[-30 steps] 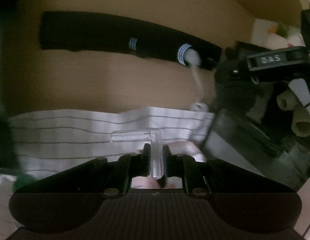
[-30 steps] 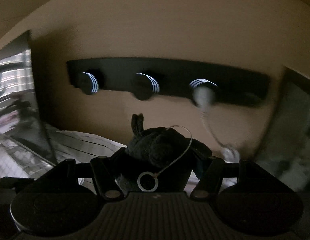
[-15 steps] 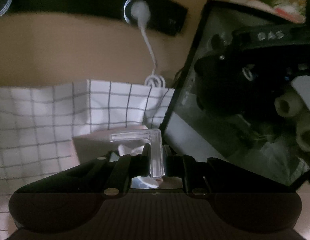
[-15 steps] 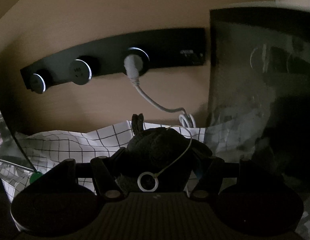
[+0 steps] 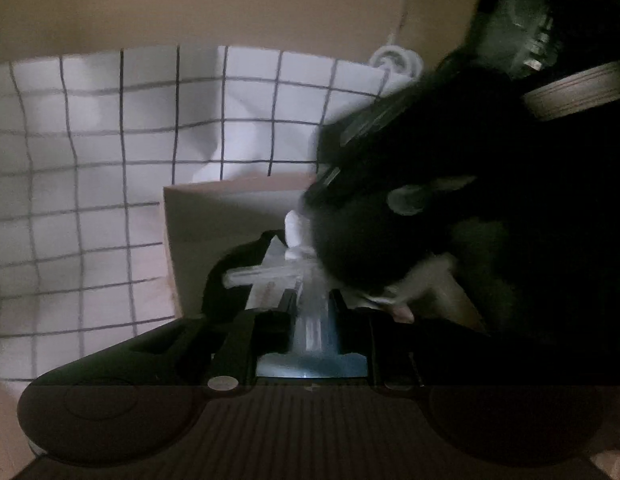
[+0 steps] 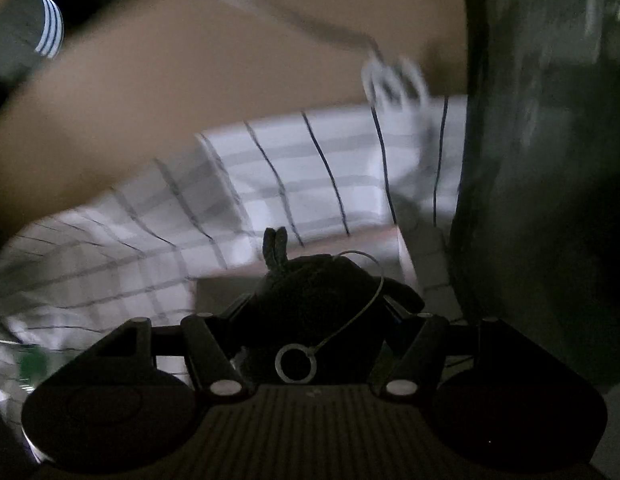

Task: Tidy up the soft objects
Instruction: 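Carry the stand and plush toy over the pink box and release both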

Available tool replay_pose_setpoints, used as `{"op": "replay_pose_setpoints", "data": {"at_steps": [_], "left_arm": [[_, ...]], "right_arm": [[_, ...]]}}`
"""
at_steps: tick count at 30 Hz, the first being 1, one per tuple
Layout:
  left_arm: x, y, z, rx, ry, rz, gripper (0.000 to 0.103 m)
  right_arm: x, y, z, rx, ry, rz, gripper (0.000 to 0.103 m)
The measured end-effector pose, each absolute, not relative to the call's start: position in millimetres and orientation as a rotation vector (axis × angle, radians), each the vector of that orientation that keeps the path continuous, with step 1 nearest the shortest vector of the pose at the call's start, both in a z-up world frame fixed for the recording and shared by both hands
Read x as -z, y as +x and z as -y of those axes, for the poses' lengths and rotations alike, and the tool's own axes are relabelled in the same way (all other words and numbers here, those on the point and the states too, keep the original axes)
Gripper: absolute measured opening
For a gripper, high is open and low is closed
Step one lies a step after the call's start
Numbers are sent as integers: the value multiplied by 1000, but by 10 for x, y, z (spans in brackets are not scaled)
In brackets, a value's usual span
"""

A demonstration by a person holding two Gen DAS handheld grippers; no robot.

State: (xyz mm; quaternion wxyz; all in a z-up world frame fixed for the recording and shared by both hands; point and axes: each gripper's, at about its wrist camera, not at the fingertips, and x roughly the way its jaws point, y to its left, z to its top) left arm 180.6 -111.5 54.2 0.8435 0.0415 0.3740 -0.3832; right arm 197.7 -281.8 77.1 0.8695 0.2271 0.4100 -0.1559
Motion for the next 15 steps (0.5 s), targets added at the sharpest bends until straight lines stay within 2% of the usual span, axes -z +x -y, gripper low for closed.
{"op": "replay_pose_setpoints", "data": {"at_steps": [5, 9, 15], "left_arm": [[-727, 1742, 982, 852, 124, -779, 19], [-766, 1730, 1003, 896, 155, -877, 19], [-712, 1833, 1042, 897, 144, -911, 19]], "right_arm": [[-541, 2079, 3023, 335, 587, -870, 67], [-605, 2045, 3047, 334, 629, -887, 68], [-885, 1910, 2977, 325, 624, -885, 69]]}}
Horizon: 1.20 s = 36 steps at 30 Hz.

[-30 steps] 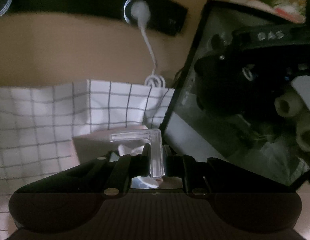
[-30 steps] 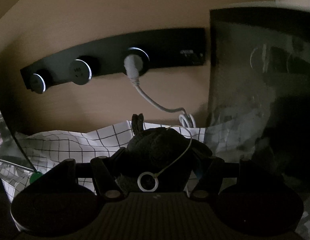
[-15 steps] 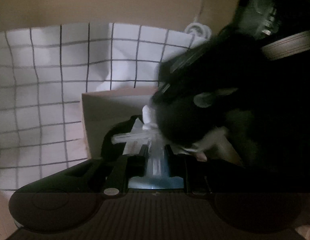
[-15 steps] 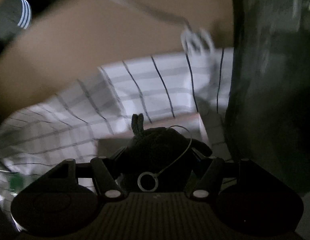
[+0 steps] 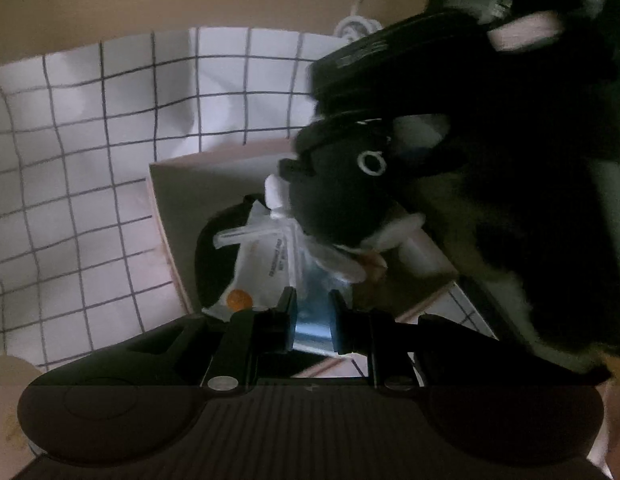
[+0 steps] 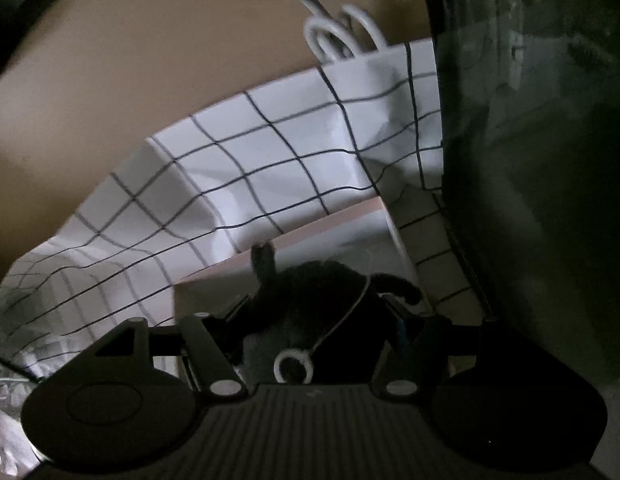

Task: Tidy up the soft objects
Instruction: 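Carry the stand and plush toy over the pink box and release both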

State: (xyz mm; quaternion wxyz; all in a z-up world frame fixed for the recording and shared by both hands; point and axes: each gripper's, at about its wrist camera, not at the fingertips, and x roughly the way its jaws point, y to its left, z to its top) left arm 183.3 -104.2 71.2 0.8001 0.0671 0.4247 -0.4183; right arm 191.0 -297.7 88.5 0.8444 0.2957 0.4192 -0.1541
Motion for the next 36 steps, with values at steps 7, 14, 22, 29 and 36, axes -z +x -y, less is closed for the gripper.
{"op": "replay_pose_setpoints", "data": {"at_steps": [7, 14, 22, 29, 36], "left_arm": [[-595, 1889, 1072, 853, 118, -852, 18], [-521, 1918, 1133, 830, 116, -817, 18], [-757, 1751, 906, 875, 126, -851, 20], [-722, 1717, 847, 869, 122, -939, 20], [-628, 1876, 876, 839, 82, -946, 19]], "right_arm": [[-908, 1859, 2878, 388, 480, -888, 62], [-894, 1920, 2712, 334, 423, -874, 56], [-1126, 1706, 2573, 298, 372, -877, 57], [-737, 1811, 2635, 230, 505, -1029, 41], [-707, 1926, 2652, 212, 508, -1001, 41]]}}
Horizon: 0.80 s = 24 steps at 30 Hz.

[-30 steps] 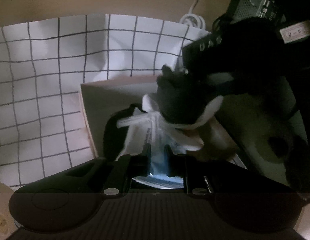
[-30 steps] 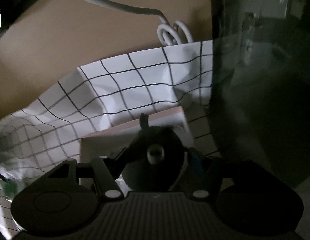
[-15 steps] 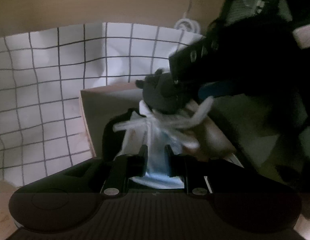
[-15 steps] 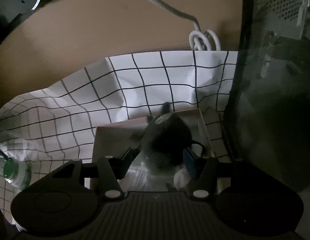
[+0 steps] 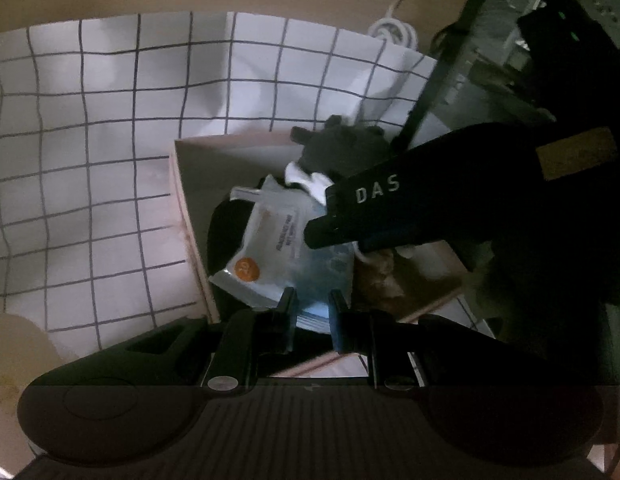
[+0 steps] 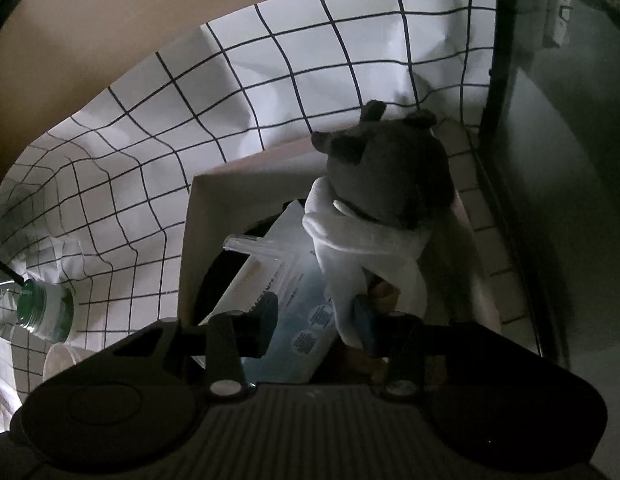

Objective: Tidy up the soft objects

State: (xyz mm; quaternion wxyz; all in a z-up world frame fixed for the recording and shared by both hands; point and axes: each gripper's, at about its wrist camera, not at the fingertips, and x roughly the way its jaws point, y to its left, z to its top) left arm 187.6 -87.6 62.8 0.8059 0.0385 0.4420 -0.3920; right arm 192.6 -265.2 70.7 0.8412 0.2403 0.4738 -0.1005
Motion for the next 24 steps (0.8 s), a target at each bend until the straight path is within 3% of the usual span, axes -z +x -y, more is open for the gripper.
{"op": "replay_pose_setpoints", "data": {"at_steps": [16, 24], "left_arm": [[-644, 1817, 896, 854, 119, -912, 19], [-942, 1653, 663, 876, 104, -804, 19]], "right_arm": [[-1024, 1719, 2537, 276, 417, -925, 42], [-1341, 1393, 2388, 411, 397, -812, 49]]}}
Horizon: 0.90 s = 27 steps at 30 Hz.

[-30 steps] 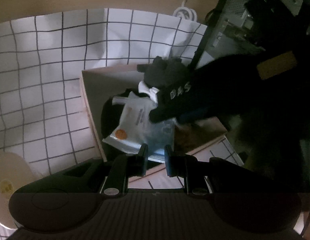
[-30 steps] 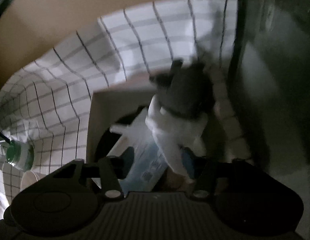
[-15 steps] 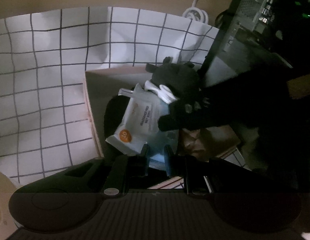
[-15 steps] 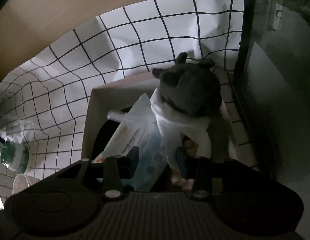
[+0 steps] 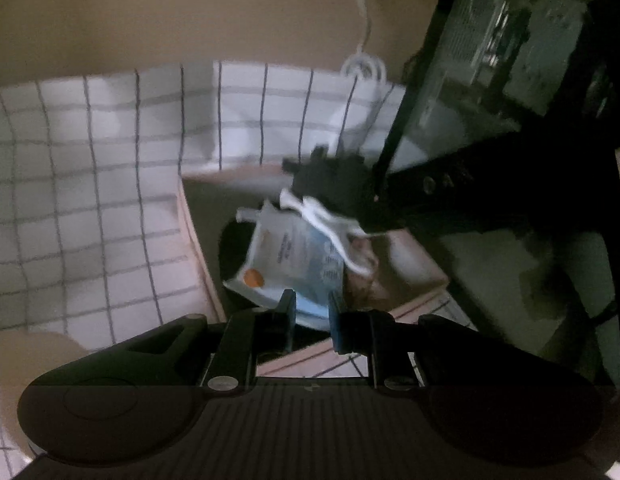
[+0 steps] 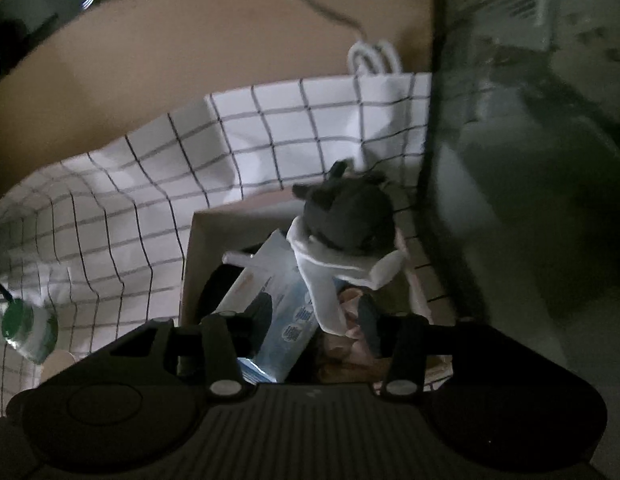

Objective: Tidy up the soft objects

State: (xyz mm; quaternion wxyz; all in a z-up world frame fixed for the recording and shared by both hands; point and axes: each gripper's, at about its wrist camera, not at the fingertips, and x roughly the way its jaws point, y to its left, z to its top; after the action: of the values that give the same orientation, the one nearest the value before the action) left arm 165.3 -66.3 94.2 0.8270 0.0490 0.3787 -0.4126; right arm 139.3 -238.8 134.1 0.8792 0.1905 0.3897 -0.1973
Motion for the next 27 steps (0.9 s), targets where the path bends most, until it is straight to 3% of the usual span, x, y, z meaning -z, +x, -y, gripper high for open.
{"op": "replay_pose_setpoints", "data": {"at_steps": [7, 12, 27], "left_arm": [[-1298, 1430, 328, 918, 72, -654, 19], [-1385, 1210, 65, 890, 76, -594, 19], [-343, 221, -481, 373, 13, -816, 22]], "right_arm": [[-1668, 997, 1981, 490, 319, -647, 58], [-1676, 842, 1741, 442, 217, -638, 63], [-544, 385, 1638, 46, 64, -851, 63]]}}
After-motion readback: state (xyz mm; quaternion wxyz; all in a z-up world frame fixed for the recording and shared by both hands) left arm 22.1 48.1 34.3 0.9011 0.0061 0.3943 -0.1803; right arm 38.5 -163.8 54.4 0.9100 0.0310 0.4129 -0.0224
